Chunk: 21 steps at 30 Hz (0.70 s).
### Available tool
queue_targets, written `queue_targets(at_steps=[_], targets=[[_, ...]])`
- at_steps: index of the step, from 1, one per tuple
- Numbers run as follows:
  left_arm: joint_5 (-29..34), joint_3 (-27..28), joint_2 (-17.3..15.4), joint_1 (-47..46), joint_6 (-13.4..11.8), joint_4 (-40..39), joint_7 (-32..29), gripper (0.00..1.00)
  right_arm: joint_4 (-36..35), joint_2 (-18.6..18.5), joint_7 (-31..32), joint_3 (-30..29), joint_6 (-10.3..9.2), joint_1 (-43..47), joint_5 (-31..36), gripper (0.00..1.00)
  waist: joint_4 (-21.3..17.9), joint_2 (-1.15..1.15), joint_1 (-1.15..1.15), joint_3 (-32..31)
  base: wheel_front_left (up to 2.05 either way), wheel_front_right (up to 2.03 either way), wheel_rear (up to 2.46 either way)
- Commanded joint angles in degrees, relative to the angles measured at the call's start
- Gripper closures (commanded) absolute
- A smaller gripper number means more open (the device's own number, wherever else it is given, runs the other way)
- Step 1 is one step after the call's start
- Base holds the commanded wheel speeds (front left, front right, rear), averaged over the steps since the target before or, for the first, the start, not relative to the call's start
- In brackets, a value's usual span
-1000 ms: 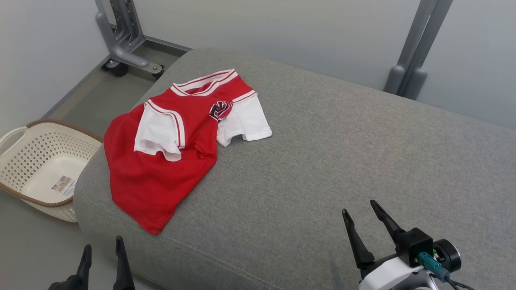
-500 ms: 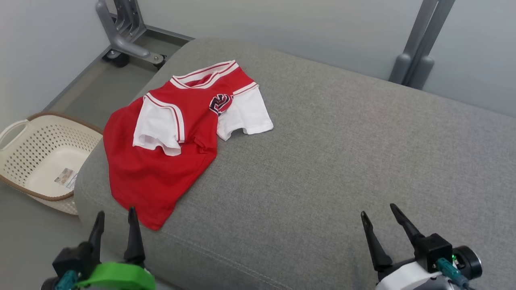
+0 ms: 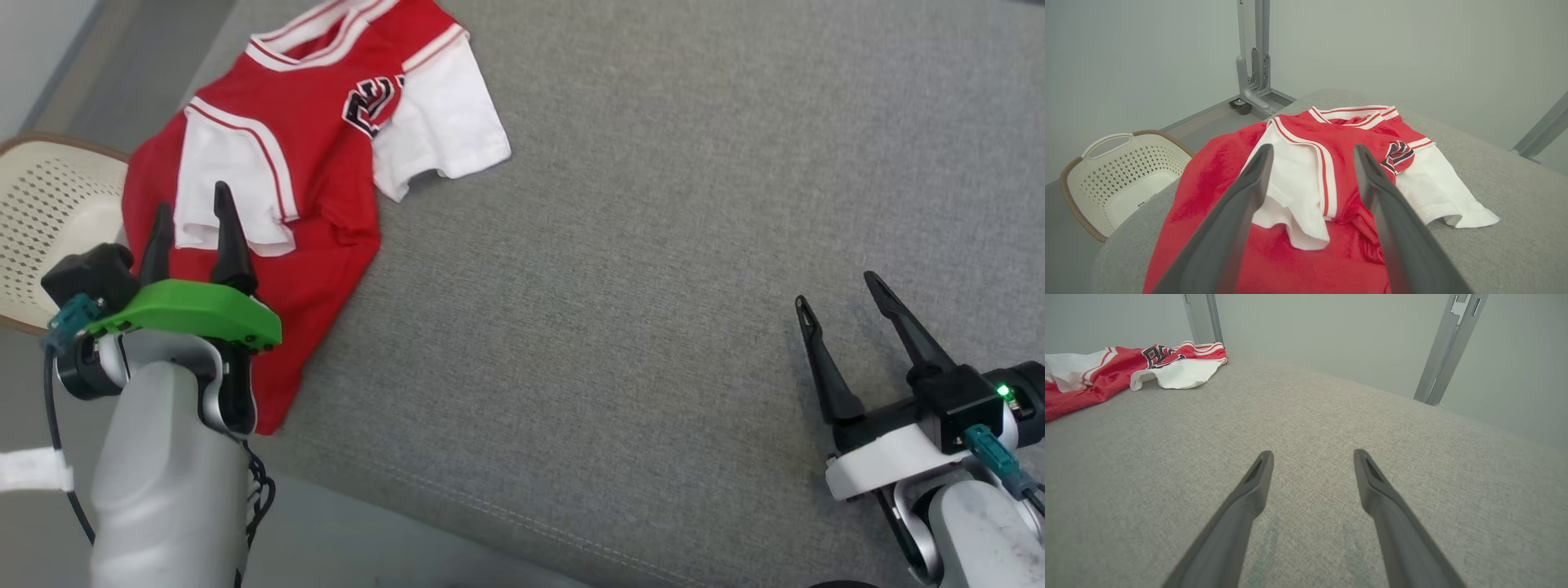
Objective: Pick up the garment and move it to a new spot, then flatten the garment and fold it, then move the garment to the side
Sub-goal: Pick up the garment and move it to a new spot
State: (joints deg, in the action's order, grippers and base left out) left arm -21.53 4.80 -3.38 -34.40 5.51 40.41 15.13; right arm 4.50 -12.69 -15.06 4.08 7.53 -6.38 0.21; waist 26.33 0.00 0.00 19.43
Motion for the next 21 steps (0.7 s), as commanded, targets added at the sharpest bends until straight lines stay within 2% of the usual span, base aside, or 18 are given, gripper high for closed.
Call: queue_targets(at_steps=[1, 7, 9, 13, 14, 15, 16, 21], targets=[[-0.03, 0.10, -0.77, -2.72, 0.20, 2.73, 0.00, 0.00, -0.75, -0.64, -0.16, -0.27, -0.08, -1.37, 0.06, 0.00, -5.63, 0.00, 0.00, 12.30, 0.00, 0.00, 0.00], [-2.15, 2.15, -3.24, -11.00, -0.05, 18.04, -0.60, 0.00, -1.87, -1.21, -0.15, -0.54, -0.08, -2.04, -0.25, 0.00, -7.07, 0.00, 0.00, 14.15, 0.00, 0.00, 0.00], [-2.60, 2.77, -4.26, -12.58, -0.53, 21.89, -0.54, 0.00, -1.73, -1.03, -0.01, -0.49, -0.09, -1.91, -0.33, 0.00, -7.56, 0.00, 0.00, 14.15, 0.00, 0.00, 0.00], [-3.49, 3.07, -4.93, -13.88, 0.36, 27.33, -0.63, 0.00, -1.49, -0.67, 0.05, -0.64, -0.10, -1.90, -0.61, 0.00, -8.18, 0.00, 0.00, 13.89, 0.00, 0.00, 0.00], [-3.73, 2.95, -4.80, -14.02, 0.69, 28.34, -0.69, 0.09, -1.34, -0.52, 0.06, -0.70, -0.11, -1.76, -0.62, 0.00, -8.19, 0.00, 0.00, 13.59, 0.00, 0.00, 0.00], [-3.88, 2.84, -4.74, -13.88, 0.79, 29.06, -0.70, 0.42, -1.12, -0.43, 0.12, -0.73, -0.11, -1.58, -0.64, 0.00, -8.18, 0.00, 0.00, 13.26, 0.00, 0.00, 0.00], [-3.76, 2.48, -4.56, -13.69, 1.06, 29.67, -0.72, 1.00, -0.83, -0.32, 0.19, -0.66, -0.11, -1.47, -0.70, 0.00, -8.20, 0.00, 0.00, 12.85, 0.00, 0.00, 0.00], [-4.18, 1.12, -4.52, -14.07, 2.05, 27.13, -0.24, 1.00, -0.47, 1.08, 0.18, 0.27, -0.09, -1.28, -1.20, 0.00, -8.45, 0.00, 0.00, 9.63, 0.00, 0.00, 0.00]])
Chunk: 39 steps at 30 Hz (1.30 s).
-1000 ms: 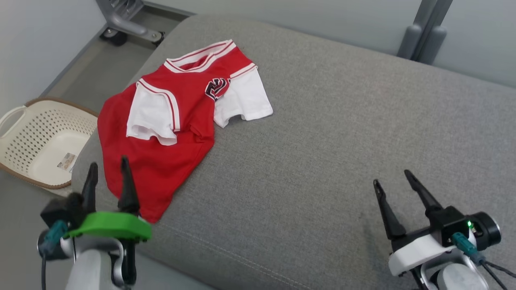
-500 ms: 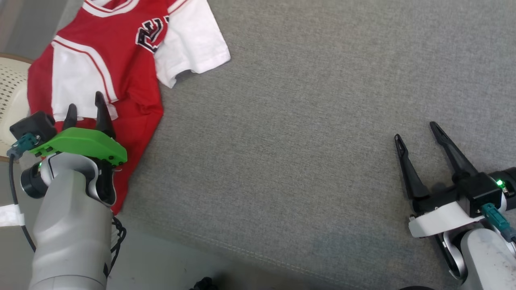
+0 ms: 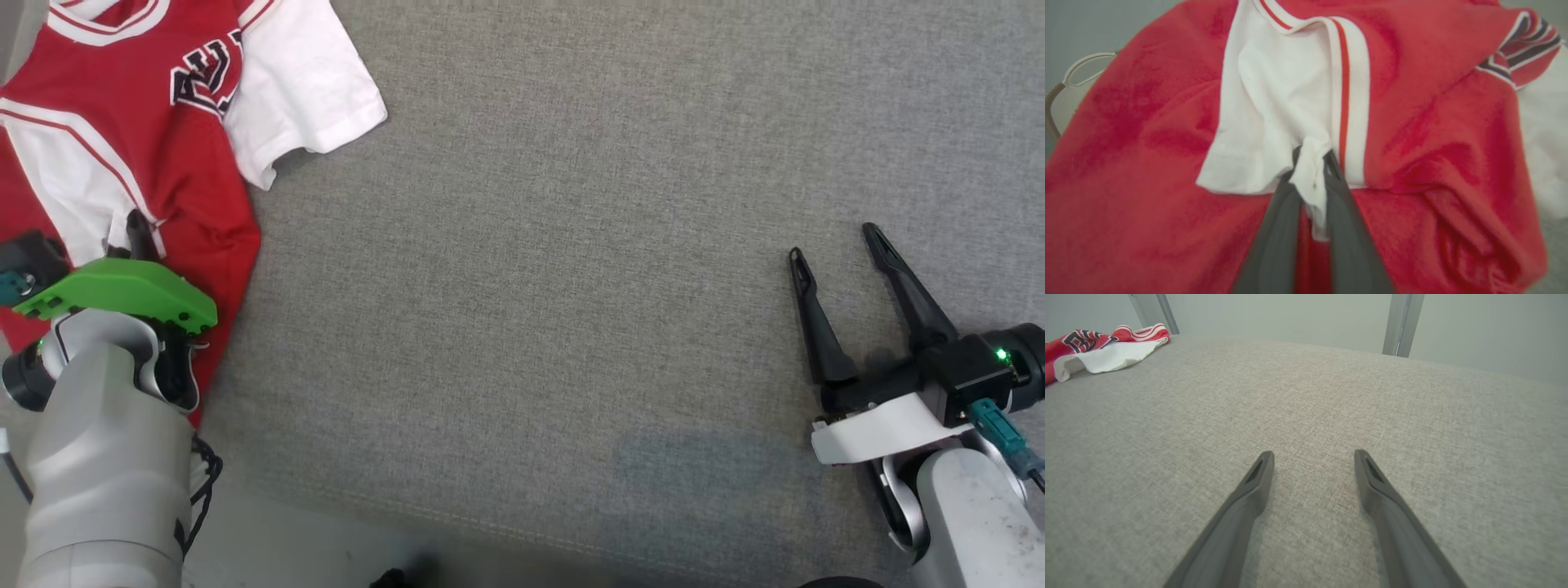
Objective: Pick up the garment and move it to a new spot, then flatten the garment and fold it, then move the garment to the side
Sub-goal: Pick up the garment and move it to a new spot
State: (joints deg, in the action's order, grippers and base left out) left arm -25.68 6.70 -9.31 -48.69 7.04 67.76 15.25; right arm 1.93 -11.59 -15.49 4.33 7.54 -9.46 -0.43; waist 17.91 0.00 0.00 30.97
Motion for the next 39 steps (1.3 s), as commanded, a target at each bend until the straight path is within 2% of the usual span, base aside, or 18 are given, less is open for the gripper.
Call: queue_targets(at_steps=[1, 5, 10, 15, 20, 21, 30, 35, 39], targets=[[0.05, -1.11, 1.36, 0.13, 0.59, -1.96, -0.26, 1.00, 2.19, 0.42, 0.58, 0.24, -0.10, 1.98, -0.71, 0.00, -0.12, 0.00, 0.00, -2.87, 0.00, 0.00, 0.00], [0.75, -5.53, 1.55, 1.49, 0.53, -11.08, -0.16, 1.00, 2.50, 2.49, 0.40, 1.54, -0.08, 2.20, -1.22, 0.00, -1.14, 0.00, 0.00, -6.70, 0.00, 0.00, 0.00], [-0.15, -16.16, 2.86, 2.15, 0.55, -20.92, -0.36, 1.00, 3.51, 5.06, 0.34, 2.81, -0.09, 2.91, -2.05, 0.00, -4.31, 0.00, 0.00, -11.41, 0.00, 0.00, 0.00], [-2.40, -26.82, 2.70, 3.07, 0.52, -29.81, -3.81, 1.00, 4.35, 7.25, 0.35, 3.36, -0.09, 3.67, -3.06, 0.00, -10.28, 0.00, 0.00, -15.60, 0.00, 0.00, 0.00], [-4.56, -35.21, 3.40, 3.66, 0.52, -37.85, -8.15, 1.00, 4.73, 8.38, 0.34, 3.11, -0.09, 4.53, -4.17, 0.00, -18.06, 0.00, 0.00, -18.30, 0.00, 0.00, 0.00], [-4.56, -35.21, 3.40, 3.66, 0.52, -37.85, -8.15, 1.00, 4.73, 8.38, 0.34, 3.11, -0.09, 4.53, -4.17, 0.00, -18.06, 0.00, 0.00, -18.30, 0.00, 0.00, 0.00], [-9.65, -47.05, 6.04, 1.79, 0.52, -48.40, -12.77, 1.00, 4.65, 8.66, 0.34, 1.80, -0.09, 6.50, -7.95, 0.00, -30.04, 0.00, 0.00, -19.36, 0.00, 0.00, 0.00], [-14.72, -51.32, 6.34, 0.60, -0.81, -51.21, -12.02, 1.00, 4.66, 8.67, 0.34, 1.05, -0.09, 7.51, -9.12, 0.00, -33.23, 0.00, 0.00, -19.22, 0.00, 0.00, 0.00], [-20.55, -53.61, 6.25, 1.01, -2.83, -51.45, -11.22, 1.00, 4.61, 8.67, 0.34, 1.07, -0.09, 7.92, -9.54, 0.00, -33.79, 0.00, 0.00, -19.04, 0.00, 0.00, 0.00]])
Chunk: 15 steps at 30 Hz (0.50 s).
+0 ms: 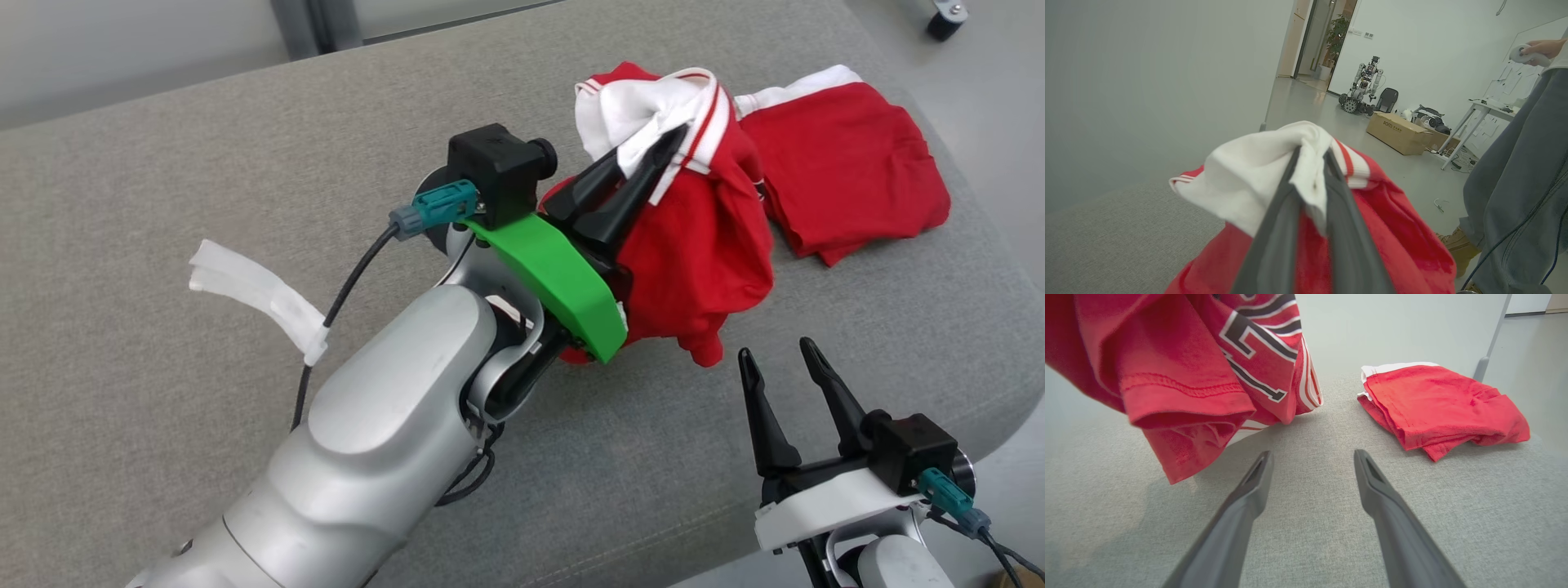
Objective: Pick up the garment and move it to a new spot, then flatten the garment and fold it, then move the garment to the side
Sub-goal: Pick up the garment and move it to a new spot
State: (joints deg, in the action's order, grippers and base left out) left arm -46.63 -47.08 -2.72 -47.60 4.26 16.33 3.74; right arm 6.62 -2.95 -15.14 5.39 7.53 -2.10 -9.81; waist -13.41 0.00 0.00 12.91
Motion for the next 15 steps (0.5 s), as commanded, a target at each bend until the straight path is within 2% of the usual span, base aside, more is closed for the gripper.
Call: queue_targets(at_steps=[1, 5, 13, 14, 15], targets=[[-0.44, 0.05, -0.36, 0.08, -0.60, 0.94, 0.60, 1.00, -0.11, 0.03, 0.00, -0.04, -0.08, 0.59, -0.21, 0.00, -2.41, 0.00, 0.00, -0.94, 0.00, 0.00, 0.00], [-4.06, 2.48, -0.57, 1.38, -1.82, 7.73, 1.53, 1.00, -0.04, 0.05, 0.00, 0.46, -0.08, -0.19, -0.47, 0.00, -1.80, 0.00, 0.00, -0.55, 0.00, 0.00, 0.00], [-5.32, 7.00, -3.91, -0.64, -2.79, 25.63, 5.01, 1.00, 0.26, 0.00, 0.00, 1.68, -0.08, -0.86, 0.09, 0.00, -0.45, 0.00, 0.00, -0.37, 0.00, 0.00, 0.00], [-5.58, 7.56, -4.73, -1.40, -2.72, 29.55, 5.18, 0.96, 0.41, 0.01, 0.00, 1.78, -0.08, -0.85, 0.31, 0.00, -0.15, 0.00, 0.00, -0.23, 0.00, 0.00, 0.00], [-5.57, 7.78, -5.13, -1.73, -2.76, 31.31, 5.47, 0.96, 0.46, 0.01, 0.00, 1.74, -0.08, -0.90, 0.34, 0.00, -0.04, 0.00, 0.00, -0.15, 0.00, 0.00, 0.00]])
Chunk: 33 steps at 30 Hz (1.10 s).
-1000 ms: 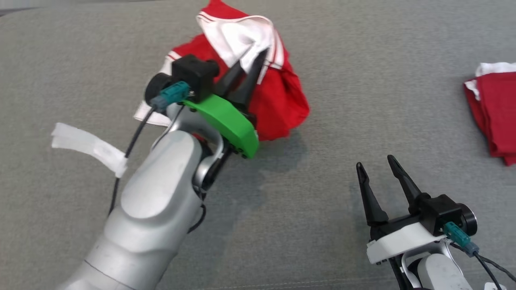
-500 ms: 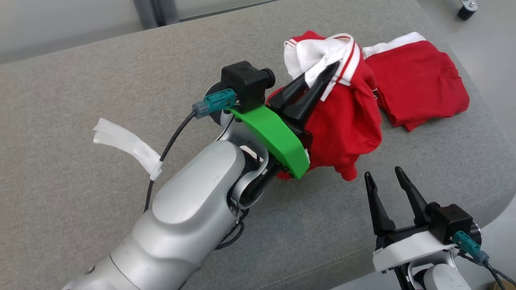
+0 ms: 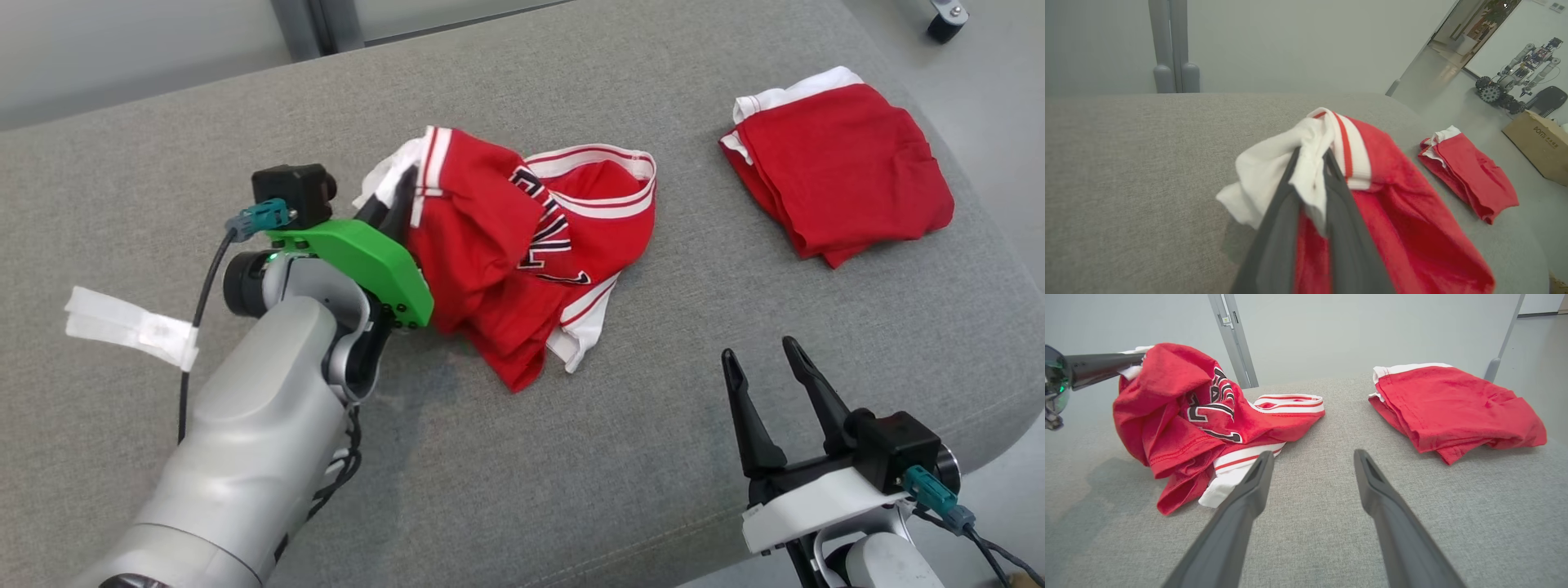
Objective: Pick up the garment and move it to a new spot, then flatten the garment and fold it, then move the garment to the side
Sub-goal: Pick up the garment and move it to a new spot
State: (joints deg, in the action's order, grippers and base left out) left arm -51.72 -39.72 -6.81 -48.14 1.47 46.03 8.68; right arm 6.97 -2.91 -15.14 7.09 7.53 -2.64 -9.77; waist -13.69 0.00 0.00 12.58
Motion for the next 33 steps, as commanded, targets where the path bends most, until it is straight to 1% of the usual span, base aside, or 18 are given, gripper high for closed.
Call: queue_targets(at_steps=[1, 2, 5, 9, 14, 15, 16, 17, 18, 20, 22, 25, 27, 29, 31, 33], targets=[[-0.55, 0.67, -1.31, -1.47, 0.02, 3.30, 0.87, 0.97, 0.15, -0.04, 0.00, -0.01, -0.08, -0.41, 0.35, 0.00, 0.33, 0.00, 0.00, 0.27, 0.00, 0.00, 0.00], [-0.17, 0.82, -1.85, -1.92, 0.28, 6.72, 1.56, 1.00, 0.27, -0.04, 0.00, 0.03, -0.08, -0.51, 0.44, 0.00, 0.44, 0.00, 0.00, 0.35, 0.00, 0.00, 0.00], [0.60, 0.76, -2.96, -2.92, 0.54, 11.11, 2.70, 1.00, 0.38, -0.04, 0.00, 0.11, -0.08, -0.52, 0.57, 0.00, 0.47, 0.00, 0.00, 0.40, 0.00, 0.00, 0.00], [0.31, 0.95, -3.20, -3.62, 1.54, 15.73, 3.28, 1.00, 0.53, -0.04, 0.00, 0.05, -0.08, -0.48, 0.91, 0.00, 0.72, 0.00, 0.00, 0.41, 0.00, 0.00, 0.00], [0.57, 0.86, -3.26, -3.96, 1.90, 19.53, 4.19, 1.00, 0.82, -0.03, 0.00, 0.36, -0.08, -0.57, 1.00, 0.00, 0.77, 0.00, 0.00, 0.15, 0.00, 0.00, 0.00], [0.60, 0.82, -3.06, -3.89, 2.08, 20.28, 4.36, 0.83, 0.88, -0.03, 0.00, 0.36, -0.08, -0.53, 1.02, 0.00, 0.81, 0.00, 0.00, 0.05, 0.00, 0.00, 0.00], [0.84, 0.57, -2.84, -3.84, 2.26, 20.88, 4.57, 0.71, 0.93, -0.04, 0.00, 0.28, -0.08, -0.43, 1.05, 0.00, 0.89, 0.00, 0.00, -0.08, 0.00, 0.00, 0.00], [1.05, 0.34, -2.69, -3.76, 2.40, 21.44, 4.82, 0.31, 0.95, -0.03, 0.00, 0.23, -0.08, -0.28, 1.07, 0.00, 1.00, 0.00, 0.00, -0.27, 0.00, 0.00, 0.00], [1.12, 0.19, -2.52, -3.53, 2.58, 21.91, 5.02, 0.00, 1.01, -0.03, 0.00, 0.22, -0.08, -0.07, 1.15, 0.00, 1.08, 0.00, 0.00, -0.52, 0.00, 0.00, 0.00], [1.51, -0.05, -2.66, -2.80, 2.87, 22.59, 5.49, 0.00, 1.16, -0.04, 0.00, 0.30, -0.08, 0.37, 1.26, 0.00, 1.14, 0.00, 0.00, -1.29, 0.00, 0.00, 0.00], [1.31, 0.49, -3.55, -1.68, 2.90, 22.76, 6.00, 0.00, 1.10, -0.05, 0.00, 0.03, -0.08, 1.20, 1.23, 0.00, 1.09, 0.00, 0.00, -2.49, 0.00, 0.00, 0.00], [0.52, 3.22, -5.73, -0.72, 1.27, 20.72, 6.54, 0.00, 0.64, -0.04, 0.00, -0.76, -0.08, 2.35, 1.34, 0.00, 1.52, 0.00, 0.00, -3.70, 0.00, 0.00, 0.00], [0.79, 6.66, -7.33, 0.72, -0.40, 15.99, 6.52, 0.00, 0.34, -0.05, 0.00, -1.87, -0.08, 3.48, 1.34, 0.00, 2.39, 0.00, 0.00, -4.38, 0.00, 0.00, 0.00], [1.16, 10.50, -7.66, 4.39, -1.55, 10.10, 6.47, 0.00, 0.20, -0.03, 0.00, -2.62, -0.08, 4.60, 1.12, 0.00, 3.31, 0.00, 0.00, -4.99, 0.00, 0.00, 0.00], [3.50, 13.07, -8.36, 8.00, -2.85, 3.75, 6.50, 0.00, 0.04, -0.04, 0.00, -2.96, -0.07, 5.44, 1.27, 0.00, 4.07, 0.00, 0.00, -5.44, 0.00, 0.00, 0.00], [6.08, 15.29, -7.91, 12.42, -3.83, -3.74, 6.51, 0.00, -0.04, -0.06, 0.00, -3.32, -0.08, 6.48, 1.64, 0.00, 4.65, 0.00, 0.00, -6.25, 0.00, 0.00, 0.00]])
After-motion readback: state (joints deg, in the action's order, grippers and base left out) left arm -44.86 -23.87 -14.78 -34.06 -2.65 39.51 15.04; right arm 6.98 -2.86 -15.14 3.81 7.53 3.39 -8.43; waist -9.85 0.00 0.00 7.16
